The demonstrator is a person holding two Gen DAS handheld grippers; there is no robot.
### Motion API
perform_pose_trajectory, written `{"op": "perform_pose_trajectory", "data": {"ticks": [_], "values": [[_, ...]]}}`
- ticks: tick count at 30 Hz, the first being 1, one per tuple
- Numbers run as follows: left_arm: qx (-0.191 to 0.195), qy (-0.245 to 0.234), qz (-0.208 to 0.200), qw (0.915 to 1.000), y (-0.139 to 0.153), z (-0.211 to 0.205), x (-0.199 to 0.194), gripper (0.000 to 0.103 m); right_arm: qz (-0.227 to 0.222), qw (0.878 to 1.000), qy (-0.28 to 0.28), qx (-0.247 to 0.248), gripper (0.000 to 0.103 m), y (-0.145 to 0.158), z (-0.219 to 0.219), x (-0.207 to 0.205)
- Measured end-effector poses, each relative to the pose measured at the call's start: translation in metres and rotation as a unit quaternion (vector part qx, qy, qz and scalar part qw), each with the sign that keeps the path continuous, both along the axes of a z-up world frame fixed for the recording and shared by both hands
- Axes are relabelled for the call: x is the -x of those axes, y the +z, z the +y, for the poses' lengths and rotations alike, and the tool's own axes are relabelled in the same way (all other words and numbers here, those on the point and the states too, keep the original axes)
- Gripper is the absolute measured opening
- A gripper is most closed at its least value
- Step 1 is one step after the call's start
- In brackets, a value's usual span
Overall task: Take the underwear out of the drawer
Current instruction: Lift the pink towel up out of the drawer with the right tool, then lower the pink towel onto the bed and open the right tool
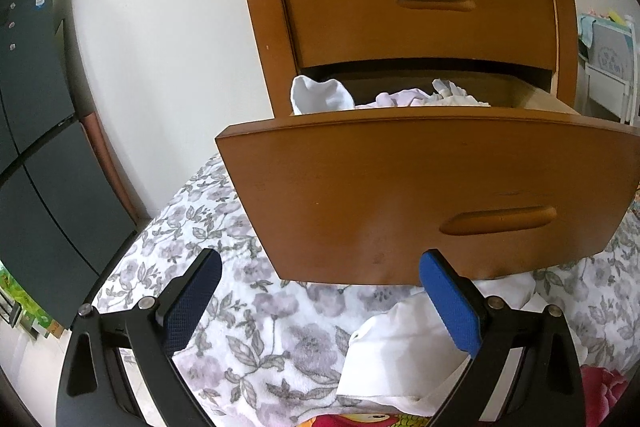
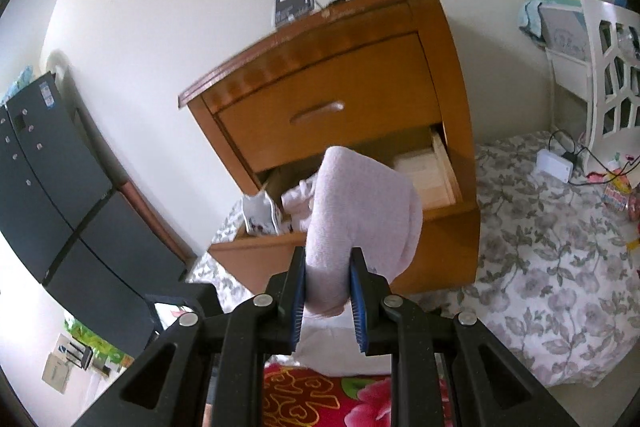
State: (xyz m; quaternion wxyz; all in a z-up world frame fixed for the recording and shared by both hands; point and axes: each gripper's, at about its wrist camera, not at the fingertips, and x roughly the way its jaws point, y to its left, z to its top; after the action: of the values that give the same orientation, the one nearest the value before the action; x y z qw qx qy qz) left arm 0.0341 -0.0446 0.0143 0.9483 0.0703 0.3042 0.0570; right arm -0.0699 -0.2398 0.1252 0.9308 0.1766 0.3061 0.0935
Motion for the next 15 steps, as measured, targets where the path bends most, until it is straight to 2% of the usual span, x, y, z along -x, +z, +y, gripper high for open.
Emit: {"op": "perform_pose_trajectory", "data": {"ticks": [15], "values": [[0.003, 0.003, 0.0, 1.0, 0.0, 0.001, 0.001, 0.099, 0.066, 0.997, 0.027, 0.03, 0.022, -0.042, 0.021, -0.012]]}}
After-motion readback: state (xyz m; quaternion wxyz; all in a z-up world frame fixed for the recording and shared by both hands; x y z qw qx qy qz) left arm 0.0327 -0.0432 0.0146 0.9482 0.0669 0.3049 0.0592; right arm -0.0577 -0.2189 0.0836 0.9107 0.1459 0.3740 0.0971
